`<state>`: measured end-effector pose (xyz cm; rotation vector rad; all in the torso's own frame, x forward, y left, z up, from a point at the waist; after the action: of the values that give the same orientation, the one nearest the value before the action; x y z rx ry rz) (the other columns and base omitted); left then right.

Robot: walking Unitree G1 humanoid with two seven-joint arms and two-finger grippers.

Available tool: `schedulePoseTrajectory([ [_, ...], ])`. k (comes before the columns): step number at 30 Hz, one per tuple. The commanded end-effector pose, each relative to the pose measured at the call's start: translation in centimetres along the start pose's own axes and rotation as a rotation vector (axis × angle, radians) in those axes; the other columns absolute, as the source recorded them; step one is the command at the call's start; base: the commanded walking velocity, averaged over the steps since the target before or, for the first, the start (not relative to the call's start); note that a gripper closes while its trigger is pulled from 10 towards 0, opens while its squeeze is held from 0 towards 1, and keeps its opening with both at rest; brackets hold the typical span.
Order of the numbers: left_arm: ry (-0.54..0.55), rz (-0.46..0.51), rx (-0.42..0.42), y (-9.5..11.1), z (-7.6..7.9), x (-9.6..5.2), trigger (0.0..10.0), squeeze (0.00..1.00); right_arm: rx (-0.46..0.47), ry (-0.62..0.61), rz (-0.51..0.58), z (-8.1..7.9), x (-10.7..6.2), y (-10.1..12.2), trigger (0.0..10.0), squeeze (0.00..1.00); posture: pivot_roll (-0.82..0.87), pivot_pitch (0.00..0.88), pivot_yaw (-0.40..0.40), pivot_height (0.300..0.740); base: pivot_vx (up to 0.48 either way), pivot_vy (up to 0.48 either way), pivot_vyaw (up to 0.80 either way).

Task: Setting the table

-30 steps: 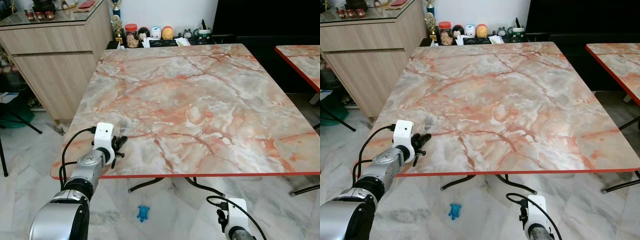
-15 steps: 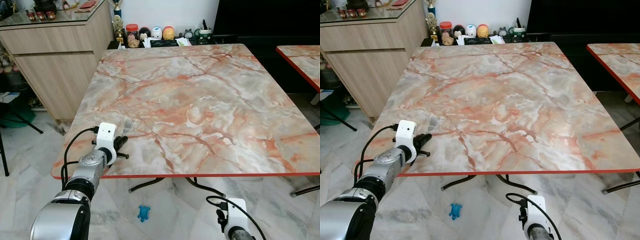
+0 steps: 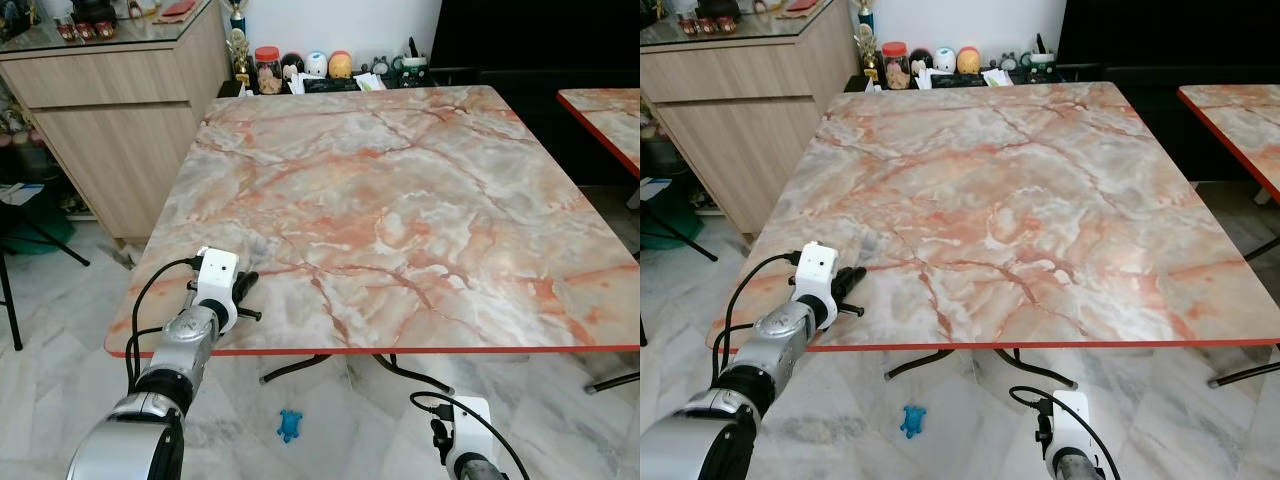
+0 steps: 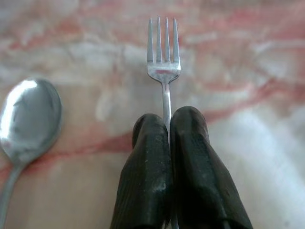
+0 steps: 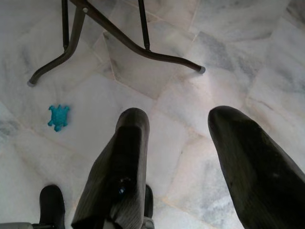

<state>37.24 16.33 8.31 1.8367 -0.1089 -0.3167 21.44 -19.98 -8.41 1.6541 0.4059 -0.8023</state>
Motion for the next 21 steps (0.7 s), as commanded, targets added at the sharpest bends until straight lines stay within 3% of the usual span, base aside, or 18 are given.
schedulePoseTrajectory([
  [1, 0.022, 0.07, -0.016, 0.9, -0.6, -0.2, 10.0, 0.0, 0.012, -0.005, -0.002, -0.1, -0.1, -0.2, 10.0, 0.0, 0.03, 0.0, 0.051, 0.74, 0.0, 0.0, 0.0],
  [5, 0.105, 0.198, 0.016, 2.0, -2.0, -2.2, 10.0, 0.0, 0.01, -0.006, -0.004, 0.1, -0.1, -0.3, 10.0, 0.0, 0.04, 0.0, 0.042, 0.74, 0.0, 0.0, 0.0],
  [10, 0.144, 0.256, 0.034, 2.8, -2.6, -3.6, 10.0, 0.0, 0.007, -0.004, -0.007, 0.2, -0.1, -0.4, 10.0, 0.0, 0.04, 0.0, 0.035, 0.74, 0.0, 0.0, 0.0],
  [12, 0.163, 0.288, 0.044, 2.9, -3.0, -4.9, 10.0, 0.0, 0.01, -0.009, -0.008, 0.3, -0.2, -0.5, 10.0, 0.0, 0.05, 0.0, 0.022, 0.74, 0.0, 0.0, 0.0],
  [17, 0.163, 0.277, 0.087, 1.7, -3.3, -6.8, 10.0, 0.0, 0.018, -0.02, -0.013, 0.6, -0.2, -0.6, 10.0, 0.0, 0.06, 0.0, 0.003, 0.74, 0.0, 0.0, 0.0],
  [21, 0.164, 0.261, 0.106, 1.3, -3.4, -7.5, 10.0, 0.0, 0.02, -0.022, -0.014, 0.7, -0.2, -0.6, 10.0, 0.0, 0.06, 0.0, 0.001, 0.74, 0.0, 0.0, 0.0],
])
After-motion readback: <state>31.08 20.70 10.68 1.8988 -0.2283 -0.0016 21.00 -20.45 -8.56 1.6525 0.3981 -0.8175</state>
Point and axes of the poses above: a point about 5 cm out from each wrist's last joint towards the gripper, its own x axis pointing out of the wrist towards the gripper, its own y axis along the axis of the wrist's last joint, z = x × y, the point moved 2 cm from there along x, pointing out of the wrist towards the gripper, and after that the axes turned 13 degrees about x, right-handed, at the moved point
